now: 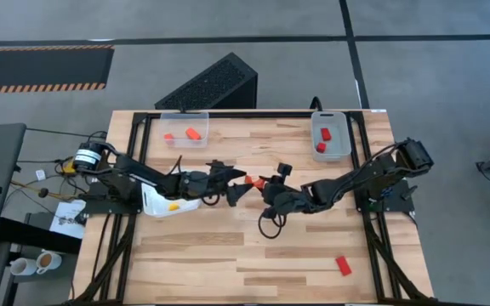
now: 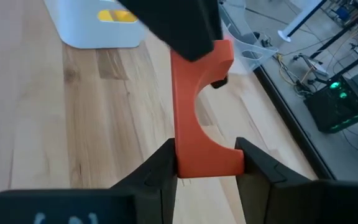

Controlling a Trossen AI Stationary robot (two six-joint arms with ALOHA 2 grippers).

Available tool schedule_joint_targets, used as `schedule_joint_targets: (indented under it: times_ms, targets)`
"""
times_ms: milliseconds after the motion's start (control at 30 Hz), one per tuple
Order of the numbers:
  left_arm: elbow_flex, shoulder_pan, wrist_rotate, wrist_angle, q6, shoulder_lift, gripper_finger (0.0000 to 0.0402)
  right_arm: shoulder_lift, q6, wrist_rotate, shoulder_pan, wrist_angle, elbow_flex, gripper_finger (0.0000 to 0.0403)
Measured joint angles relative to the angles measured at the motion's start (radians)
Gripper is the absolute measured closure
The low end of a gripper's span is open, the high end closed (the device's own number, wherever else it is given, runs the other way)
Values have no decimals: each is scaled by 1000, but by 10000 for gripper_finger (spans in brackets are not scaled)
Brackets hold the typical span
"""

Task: Sort & place blocks by color
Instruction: Put the orange block into the transparent bin

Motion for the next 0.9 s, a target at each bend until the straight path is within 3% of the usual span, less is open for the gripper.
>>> schedule_joint_targets:
  times_ms: [233,733,900]
  targets:
    - [6,3,-11,-14,12,0,81,0,0,0,0,23,0,258]
    - [7,3,-20,4,55,-1,291,0,-8,8,-1,25,0,242]
    - [7,3,-18,3,67,-2,296,0,-8,8,-2,25,0,240]
